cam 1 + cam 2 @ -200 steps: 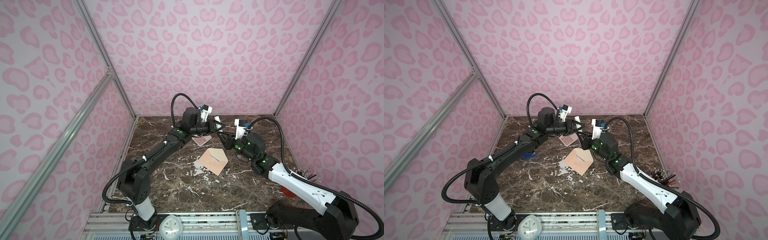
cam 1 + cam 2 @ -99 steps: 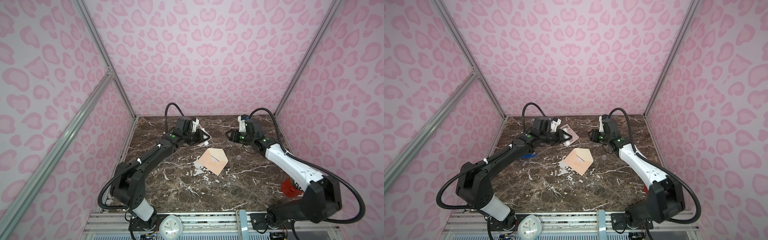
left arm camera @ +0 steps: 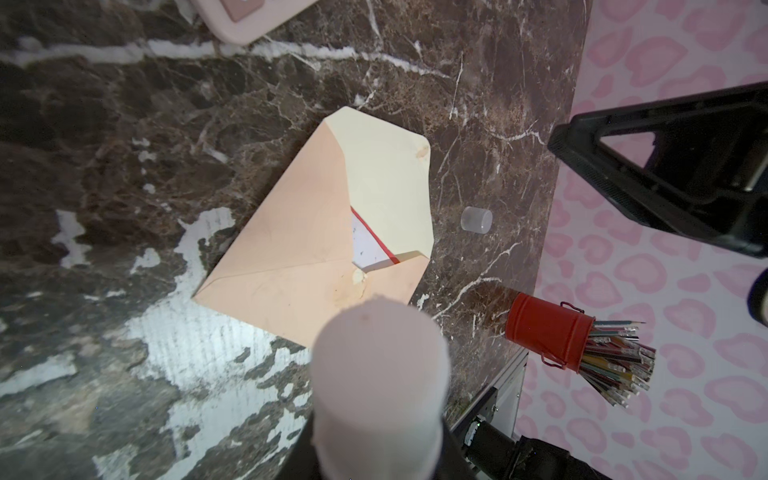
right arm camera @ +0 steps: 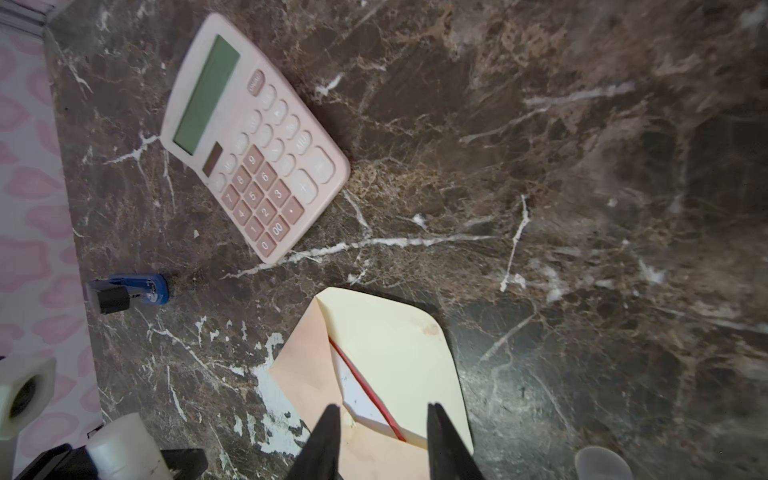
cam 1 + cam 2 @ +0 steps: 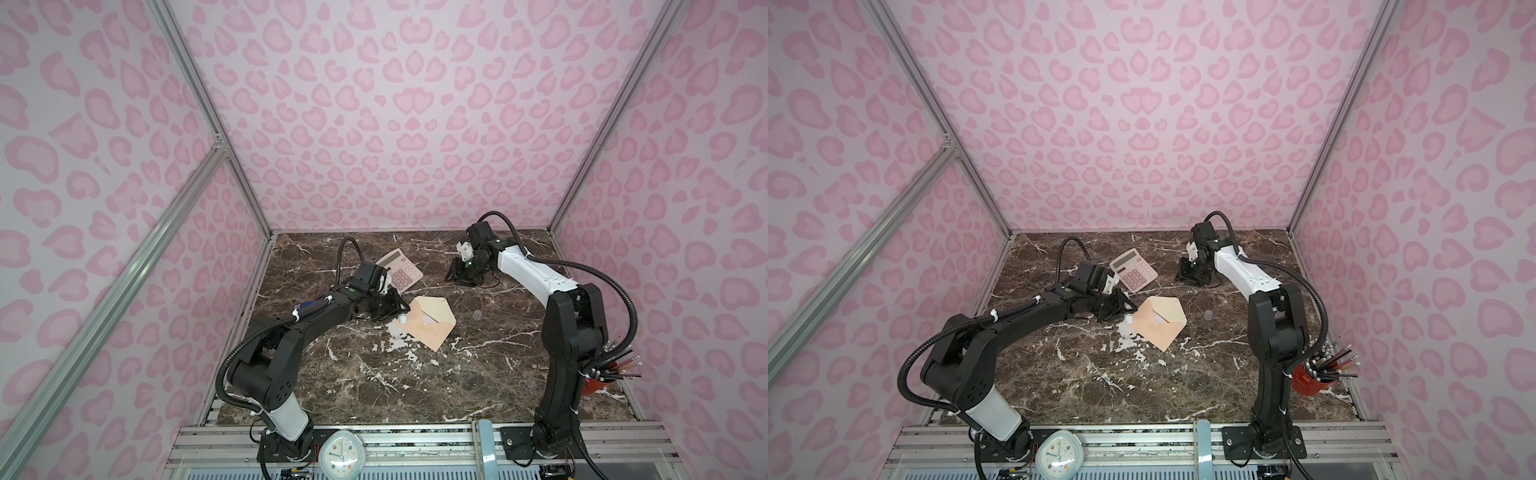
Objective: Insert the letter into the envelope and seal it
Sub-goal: 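Grasp the glue stick with the left gripper while the right gripper releases it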
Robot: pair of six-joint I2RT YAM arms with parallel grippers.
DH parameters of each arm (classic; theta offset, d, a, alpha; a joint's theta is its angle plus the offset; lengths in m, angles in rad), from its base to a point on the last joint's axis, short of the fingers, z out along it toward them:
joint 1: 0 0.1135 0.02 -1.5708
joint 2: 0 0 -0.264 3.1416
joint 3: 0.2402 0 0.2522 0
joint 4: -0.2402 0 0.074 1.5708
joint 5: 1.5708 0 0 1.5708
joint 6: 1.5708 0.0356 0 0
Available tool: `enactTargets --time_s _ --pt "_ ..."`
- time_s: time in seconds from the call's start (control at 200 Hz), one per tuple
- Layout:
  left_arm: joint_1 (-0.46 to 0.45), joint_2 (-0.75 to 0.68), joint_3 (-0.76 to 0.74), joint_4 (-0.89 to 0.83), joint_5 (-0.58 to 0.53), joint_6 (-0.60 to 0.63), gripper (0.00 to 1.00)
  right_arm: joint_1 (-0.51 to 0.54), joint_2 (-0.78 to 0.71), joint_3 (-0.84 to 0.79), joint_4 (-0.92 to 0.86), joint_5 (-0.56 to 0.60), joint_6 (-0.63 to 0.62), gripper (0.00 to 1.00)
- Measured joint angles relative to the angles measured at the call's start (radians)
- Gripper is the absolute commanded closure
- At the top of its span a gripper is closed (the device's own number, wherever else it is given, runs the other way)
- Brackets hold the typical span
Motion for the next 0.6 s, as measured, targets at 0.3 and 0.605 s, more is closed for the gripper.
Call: enactTargets --time_s 0.3,0.605 --pt "0.003 0.076 -0.027 0.077 0.023 -0.033 0.96 -0.002 0.098 0.036 -0.065 -0.052 -0.089 0.53" --pt "0.035 0.108 -0.022 0.072 0.032 -0.005 0.96 0.003 0.045 -0.113 -0.087 -0.056 -0.128 0.57"
